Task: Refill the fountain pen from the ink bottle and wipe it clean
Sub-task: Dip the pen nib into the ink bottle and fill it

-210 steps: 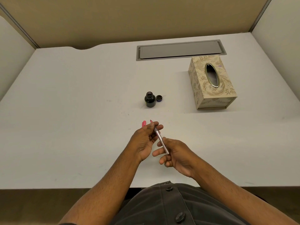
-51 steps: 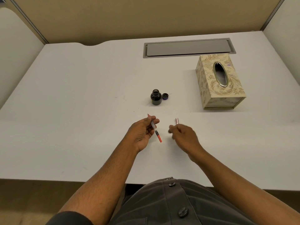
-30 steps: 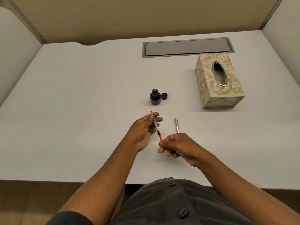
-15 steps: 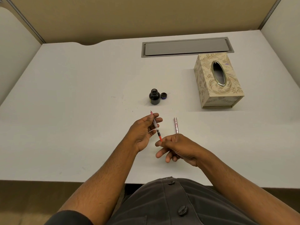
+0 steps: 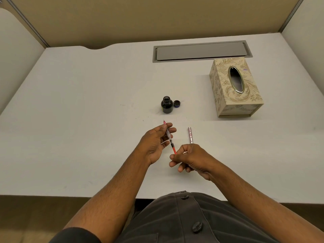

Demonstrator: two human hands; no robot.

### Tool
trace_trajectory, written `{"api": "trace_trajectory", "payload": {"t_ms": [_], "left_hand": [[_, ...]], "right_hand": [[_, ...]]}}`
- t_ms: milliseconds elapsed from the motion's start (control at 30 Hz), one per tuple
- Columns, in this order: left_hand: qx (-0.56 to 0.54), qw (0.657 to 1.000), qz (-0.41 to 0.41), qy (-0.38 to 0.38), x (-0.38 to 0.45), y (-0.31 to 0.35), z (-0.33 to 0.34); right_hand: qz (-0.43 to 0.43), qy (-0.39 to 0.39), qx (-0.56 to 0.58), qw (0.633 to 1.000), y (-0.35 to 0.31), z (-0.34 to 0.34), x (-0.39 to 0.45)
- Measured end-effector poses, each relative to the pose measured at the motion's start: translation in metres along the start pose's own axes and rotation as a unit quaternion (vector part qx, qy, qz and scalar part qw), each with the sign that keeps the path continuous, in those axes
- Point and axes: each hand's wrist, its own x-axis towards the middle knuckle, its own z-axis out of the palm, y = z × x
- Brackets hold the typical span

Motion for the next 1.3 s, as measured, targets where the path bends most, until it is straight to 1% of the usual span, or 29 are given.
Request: {"api": "trace_trajectory", "payload": {"t_ms": [267, 433, 667, 833, 1000, 1133, 1300], "left_hand": [[-0.001, 1.000, -0.003, -0.001, 0.001, 0.000, -0.001], [0.006, 1.000, -0.004, -0.004, 0.001, -0.003, 0.000], [0.011, 1.000, -0.001, 0.003, 0.001, -0.003, 0.001], [0.005, 1.000, -0.004, -0.001, 0.001, -0.002, 0.001], [0.000, 1.000, -0.004, -0.003, 0.003, -0.001, 0.001], [0.005, 1.000, -0.004, -0.010, 0.004, -0.001, 0.001], [0.014, 1.000, -0.002, -0.013, 0.004, -0.002, 0.002]], "right_hand": [[0.015, -0.063, 0.063, 0.996, 0.000, -0.005, -0.002], [0.003, -0.052, 0.044, 0.998, 0.001, -0.005, 0.000], [-0.021, -0.008, 0.013, 1.000, 0.003, -0.003, 0.003], [-0.010, -0.028, 0.036, 0.999, 0.003, -0.003, 0.002], [0.008, -0.073, 0.060, 0.995, 0.002, -0.007, 0.001], [-0.009, -0.057, 0.049, 0.997, 0.004, -0.009, 0.002], [-0.023, -0.026, 0.003, 0.999, 0.005, -0.010, 0.004]]}}
